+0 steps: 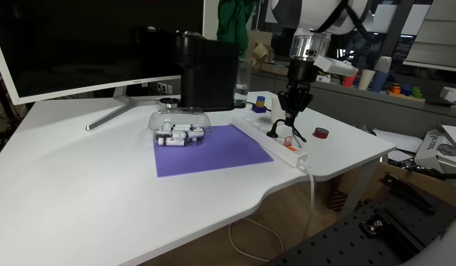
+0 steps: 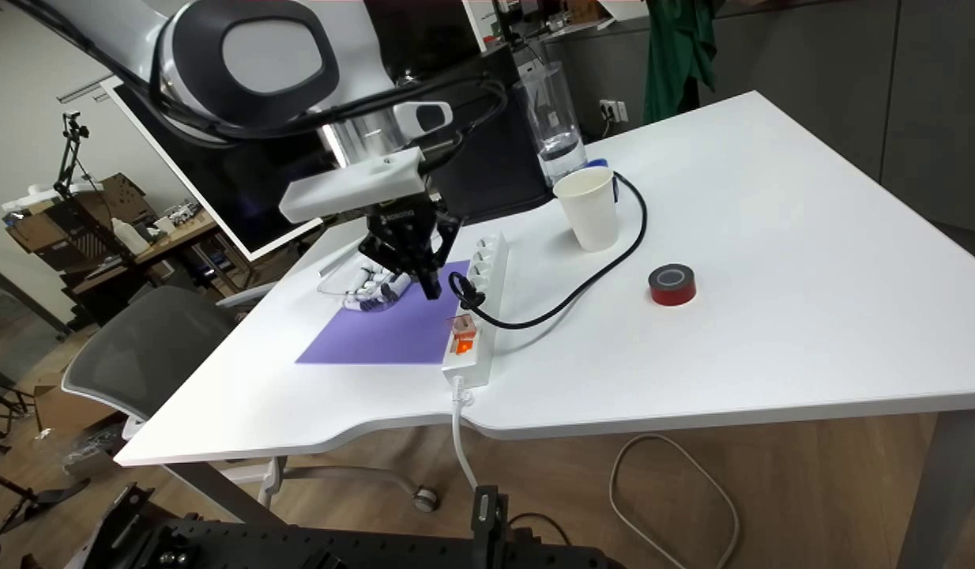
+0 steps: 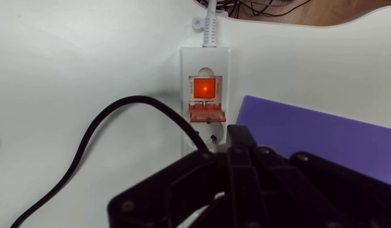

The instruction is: Turn on the extension cable then turn it off

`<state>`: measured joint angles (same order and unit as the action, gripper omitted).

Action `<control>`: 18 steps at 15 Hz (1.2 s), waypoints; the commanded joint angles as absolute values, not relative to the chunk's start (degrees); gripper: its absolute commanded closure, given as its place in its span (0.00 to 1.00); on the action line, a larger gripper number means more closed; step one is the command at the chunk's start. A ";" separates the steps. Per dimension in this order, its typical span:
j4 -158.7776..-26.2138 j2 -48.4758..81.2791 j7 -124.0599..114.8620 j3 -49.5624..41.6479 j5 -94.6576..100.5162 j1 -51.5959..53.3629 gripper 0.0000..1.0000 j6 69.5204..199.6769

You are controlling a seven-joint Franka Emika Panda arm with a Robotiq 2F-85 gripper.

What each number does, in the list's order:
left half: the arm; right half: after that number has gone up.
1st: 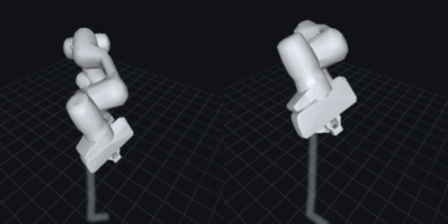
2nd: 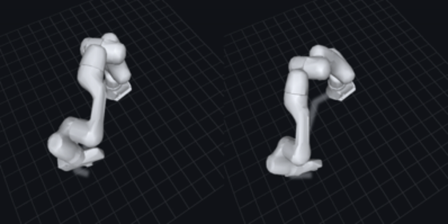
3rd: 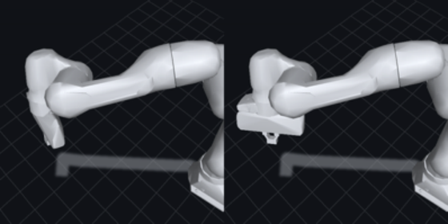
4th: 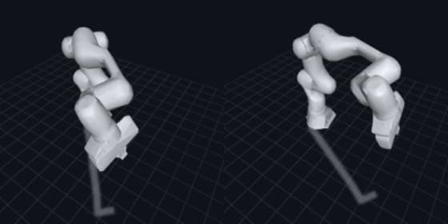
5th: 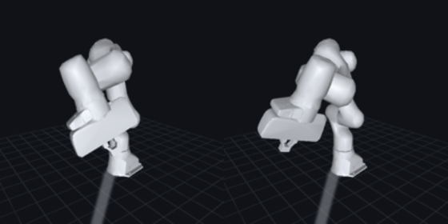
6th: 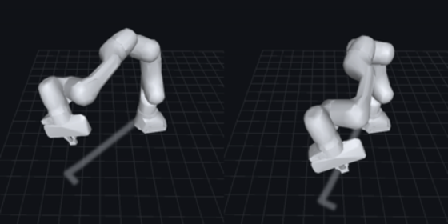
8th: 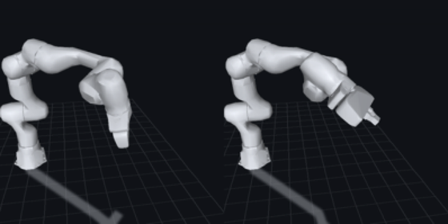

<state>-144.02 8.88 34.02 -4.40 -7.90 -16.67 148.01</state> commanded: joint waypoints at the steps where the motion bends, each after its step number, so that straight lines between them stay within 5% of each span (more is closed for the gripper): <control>1: -146.17 7.80 34.14 -5.41 -6.70 -15.42 1.00 149.57; 18: -150.22 14.83 33.63 -5.12 -3.75 -16.69 1.00 162.78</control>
<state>-150.34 13.23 34.04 -6.24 -3.44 -15.61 160.50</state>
